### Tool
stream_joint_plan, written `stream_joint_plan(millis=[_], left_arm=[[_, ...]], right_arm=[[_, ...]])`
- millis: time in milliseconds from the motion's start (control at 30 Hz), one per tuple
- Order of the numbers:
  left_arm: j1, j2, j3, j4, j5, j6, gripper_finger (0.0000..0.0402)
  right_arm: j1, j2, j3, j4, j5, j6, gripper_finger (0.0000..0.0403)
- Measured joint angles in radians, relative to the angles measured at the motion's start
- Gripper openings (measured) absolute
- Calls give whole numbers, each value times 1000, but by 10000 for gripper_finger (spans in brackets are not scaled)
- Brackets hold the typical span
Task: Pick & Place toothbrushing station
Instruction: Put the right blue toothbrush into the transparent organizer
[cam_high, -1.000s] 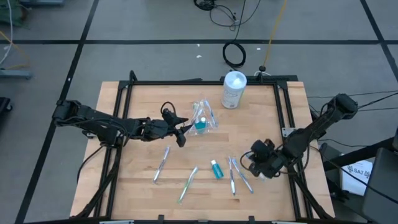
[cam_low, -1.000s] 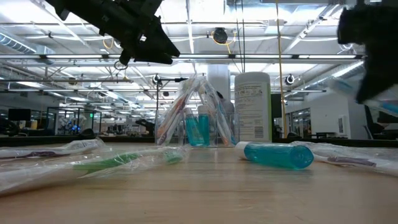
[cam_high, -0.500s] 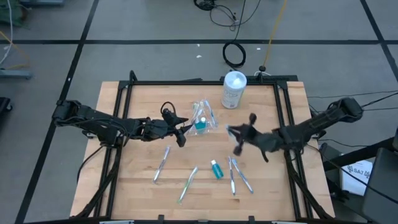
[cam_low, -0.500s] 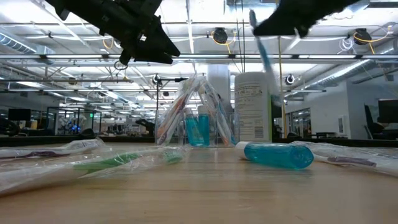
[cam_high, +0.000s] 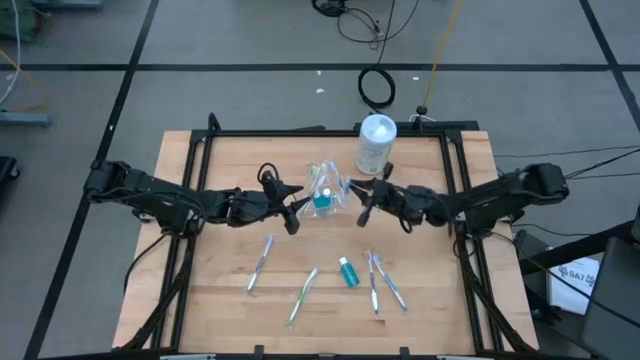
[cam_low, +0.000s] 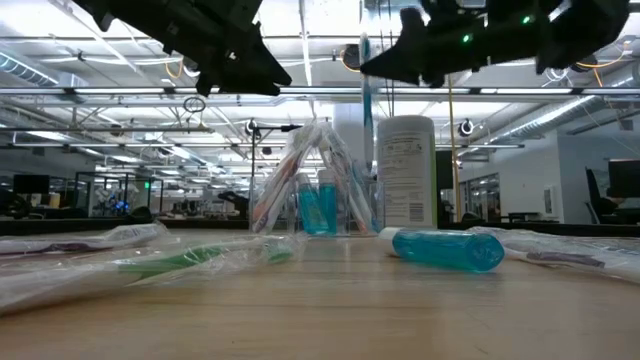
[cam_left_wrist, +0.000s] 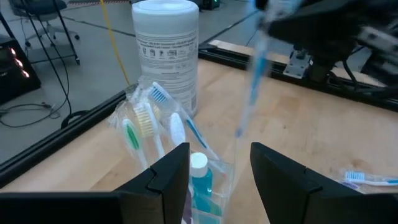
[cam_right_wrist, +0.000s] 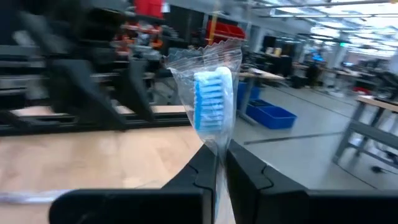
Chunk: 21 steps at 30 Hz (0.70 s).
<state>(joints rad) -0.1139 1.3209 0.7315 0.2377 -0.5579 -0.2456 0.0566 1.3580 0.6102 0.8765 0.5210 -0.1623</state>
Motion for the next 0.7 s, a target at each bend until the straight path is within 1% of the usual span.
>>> stream_joint_plan(millis=[167,333,533,700], left_arm=[[0,0,0,-1,0,-1,177],[0,0,0,-1,0,-1,177],[0,0,0,-1,-1,-12,177],[0,0,0,-5,-1,-18,177]], right_arm=[[-50,85,0,66,-1,35,13],[-85,152,0,59,0,101,13],[-107,209,0,45,1,184,13],[-109,211,1,-38,1,221,14]])
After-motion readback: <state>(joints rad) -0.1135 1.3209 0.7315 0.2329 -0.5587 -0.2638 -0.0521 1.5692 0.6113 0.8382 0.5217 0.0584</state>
